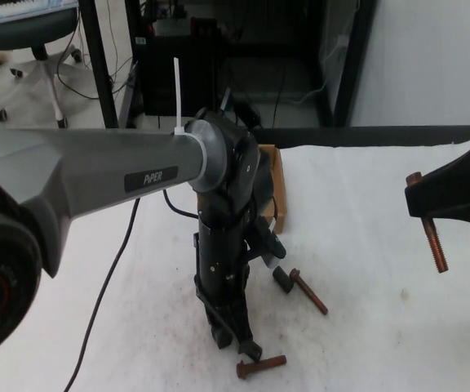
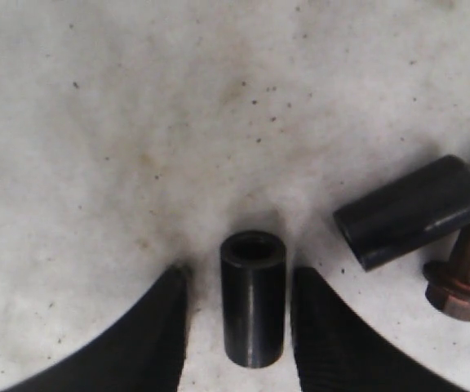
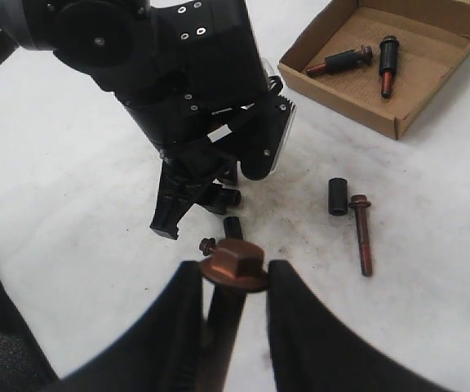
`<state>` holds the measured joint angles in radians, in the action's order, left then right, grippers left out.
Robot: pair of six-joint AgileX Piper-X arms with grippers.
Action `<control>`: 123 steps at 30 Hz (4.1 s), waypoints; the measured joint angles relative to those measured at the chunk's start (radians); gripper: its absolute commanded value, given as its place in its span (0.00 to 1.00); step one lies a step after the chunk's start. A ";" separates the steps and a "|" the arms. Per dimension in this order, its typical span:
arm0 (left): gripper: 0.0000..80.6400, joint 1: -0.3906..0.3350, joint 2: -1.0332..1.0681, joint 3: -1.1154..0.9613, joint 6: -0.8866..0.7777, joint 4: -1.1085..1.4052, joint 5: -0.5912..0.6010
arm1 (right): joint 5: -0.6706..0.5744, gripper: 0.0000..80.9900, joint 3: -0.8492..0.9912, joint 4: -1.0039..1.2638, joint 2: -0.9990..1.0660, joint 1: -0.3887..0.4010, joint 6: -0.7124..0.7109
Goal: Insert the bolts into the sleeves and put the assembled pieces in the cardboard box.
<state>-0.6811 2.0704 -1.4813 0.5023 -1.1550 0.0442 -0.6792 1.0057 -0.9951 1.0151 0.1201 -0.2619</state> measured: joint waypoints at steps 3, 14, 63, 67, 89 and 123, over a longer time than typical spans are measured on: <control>0.47 0.000 0.000 0.000 0.000 0.000 0.000 | 0.000 0.01 0.000 0.000 0.000 0.000 0.000; 0.00 0.000 0.000 -0.002 0.021 -0.006 0.020 | 0.000 0.01 0.000 0.000 0.000 0.000 0.000; 0.00 0.056 -1.025 1.193 -0.637 1.754 0.428 | 0.000 0.01 -0.331 1.327 0.050 0.164 0.652; 0.00 0.095 -1.025 1.193 -0.640 1.754 0.516 | 0.042 0.01 -0.337 1.370 0.136 0.292 0.599; 0.00 0.134 -1.025 1.193 -0.705 1.754 0.676 | 0.048 0.01 -0.342 1.744 0.212 0.484 0.499; 0.00 0.170 -1.025 1.193 -0.789 1.859 0.699 | 0.122 0.01 -0.352 1.630 0.212 0.584 0.330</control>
<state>-0.5113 1.0457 -0.2879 -0.2871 0.7038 0.7428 -0.5572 0.6534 0.6347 1.2268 0.7041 0.0683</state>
